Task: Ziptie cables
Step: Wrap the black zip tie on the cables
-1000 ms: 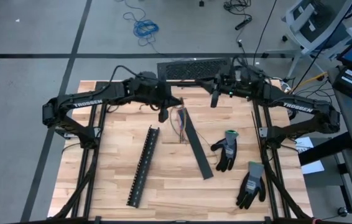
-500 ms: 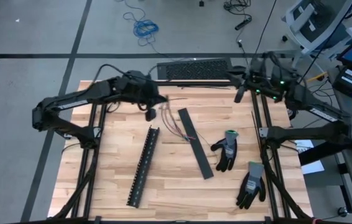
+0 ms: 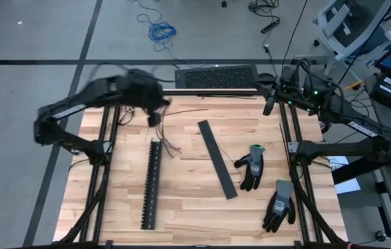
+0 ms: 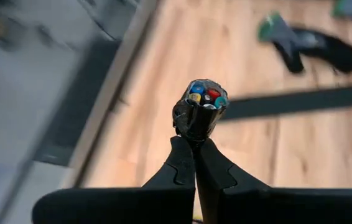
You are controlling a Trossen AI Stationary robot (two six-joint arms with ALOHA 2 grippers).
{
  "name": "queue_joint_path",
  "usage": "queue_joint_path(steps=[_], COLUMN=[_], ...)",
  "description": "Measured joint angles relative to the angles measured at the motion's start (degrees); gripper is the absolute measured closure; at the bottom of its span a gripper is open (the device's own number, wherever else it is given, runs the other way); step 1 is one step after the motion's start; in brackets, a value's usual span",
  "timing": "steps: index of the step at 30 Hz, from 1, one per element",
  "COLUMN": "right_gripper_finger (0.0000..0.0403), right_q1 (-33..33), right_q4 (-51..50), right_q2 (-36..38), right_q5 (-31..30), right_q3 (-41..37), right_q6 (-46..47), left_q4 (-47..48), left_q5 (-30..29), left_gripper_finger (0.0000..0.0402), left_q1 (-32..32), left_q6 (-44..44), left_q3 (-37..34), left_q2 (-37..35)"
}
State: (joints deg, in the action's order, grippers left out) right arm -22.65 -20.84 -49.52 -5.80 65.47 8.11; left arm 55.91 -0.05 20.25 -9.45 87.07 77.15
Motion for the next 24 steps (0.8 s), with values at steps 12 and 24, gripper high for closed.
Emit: queue_joint_path(steps=[12,24], right_gripper_finger=[0.0403,0.0403], right_q1=[0.63,0.63], right_q4=[-0.73,-0.94], right_q2=[0.14,0.24], right_q5=[0.15,0.11], right_q3=[0.02,0.02], right_q6=[1.63,0.18], left_q4=[-42.09,-55.5], left_q5=[23.8,22.43], left_gripper_finger=[0.0401,0.0336], left_q1=[-5.96,-10.34], left_q6=[10.22,18.19], left_q3=[-0.51,-0.62], left_q2=[32.54,36.09])
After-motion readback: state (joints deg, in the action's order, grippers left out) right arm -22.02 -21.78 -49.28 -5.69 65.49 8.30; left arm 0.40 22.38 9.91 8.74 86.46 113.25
